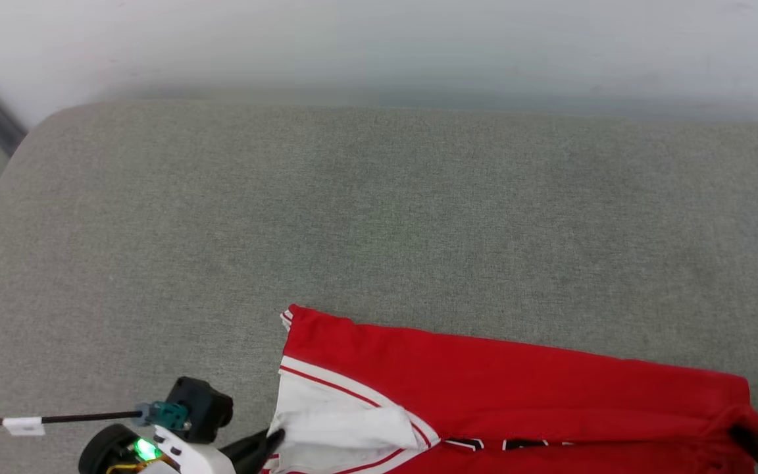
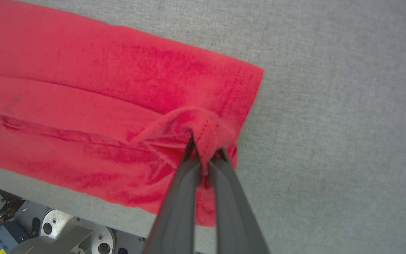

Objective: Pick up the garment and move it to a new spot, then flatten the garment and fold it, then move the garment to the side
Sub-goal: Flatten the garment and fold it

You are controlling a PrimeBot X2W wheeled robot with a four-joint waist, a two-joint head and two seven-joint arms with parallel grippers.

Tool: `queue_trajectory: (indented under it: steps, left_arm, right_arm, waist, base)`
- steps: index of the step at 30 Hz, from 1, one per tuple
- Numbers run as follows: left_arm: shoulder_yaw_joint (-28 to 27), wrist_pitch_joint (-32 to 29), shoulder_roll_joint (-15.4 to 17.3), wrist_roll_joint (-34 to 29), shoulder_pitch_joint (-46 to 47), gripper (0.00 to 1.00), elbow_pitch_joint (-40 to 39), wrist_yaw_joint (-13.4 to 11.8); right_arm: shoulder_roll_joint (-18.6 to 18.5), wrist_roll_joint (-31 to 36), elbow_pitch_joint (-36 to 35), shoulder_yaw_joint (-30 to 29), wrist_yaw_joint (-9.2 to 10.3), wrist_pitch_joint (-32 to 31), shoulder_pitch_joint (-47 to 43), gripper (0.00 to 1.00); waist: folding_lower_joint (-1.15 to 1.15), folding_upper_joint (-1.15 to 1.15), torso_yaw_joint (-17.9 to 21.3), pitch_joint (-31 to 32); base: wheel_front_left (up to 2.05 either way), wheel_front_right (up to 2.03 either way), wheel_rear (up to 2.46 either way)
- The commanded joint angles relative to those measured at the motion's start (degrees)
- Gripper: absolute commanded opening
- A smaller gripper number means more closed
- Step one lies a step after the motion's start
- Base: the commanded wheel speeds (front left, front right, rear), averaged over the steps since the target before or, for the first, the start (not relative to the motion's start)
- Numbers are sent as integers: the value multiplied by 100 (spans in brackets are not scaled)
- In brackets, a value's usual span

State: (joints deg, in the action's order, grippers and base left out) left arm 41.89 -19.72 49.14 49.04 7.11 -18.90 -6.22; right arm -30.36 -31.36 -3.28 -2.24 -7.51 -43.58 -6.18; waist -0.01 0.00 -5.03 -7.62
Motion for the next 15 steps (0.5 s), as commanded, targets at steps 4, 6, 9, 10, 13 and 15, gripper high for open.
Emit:
queue_trajectory:
  steps: [4, 6, 9, 10, 13, 15]
  left_arm:
    - [147, 93, -283, 81, -88, 0, 394, 111]
    - [221, 85, -366, 25, -22, 0, 594, 161]
    - [357, 36, -463, -53, 50, 0, 906, 272]
    - [396, 14, -483, -83, 77, 0, 996, 304]
    - [471, 36, -597, -122, 153, 0, 1212, 366]
    - [508, 26, -653, -106, 140, 0, 1360, 401]
  right_arm:
    - [26, -14, 178, 91, 5, 40, -147, 0]
    - [-3, -27, 282, 160, 5, 77, -133, 0]
    - [-68, -41, 426, 279, 5, 123, -72, 0]
    - [-99, -51, 478, 329, 5, 137, -55, 0]
    - [-204, -58, 626, 479, 6, 200, -24, 0]
    - [-241, -86, 735, 536, 8, 258, -5, 0]
  waist:
    - [1, 0, -8, -108]
    - [1, 0, -12, -167]
    - [1, 0, -12, -225]
    - [1, 0, -9, -239]
    - [1, 0, 2, -272]
    - [1, 0, 10, -274]
  base:
    - [0, 0, 0]
    - [0, 0, 0]
    - [0, 0, 0]
    - [0, 0, 0]
    - [0, 0, 0]
    - [0, 0, 0]
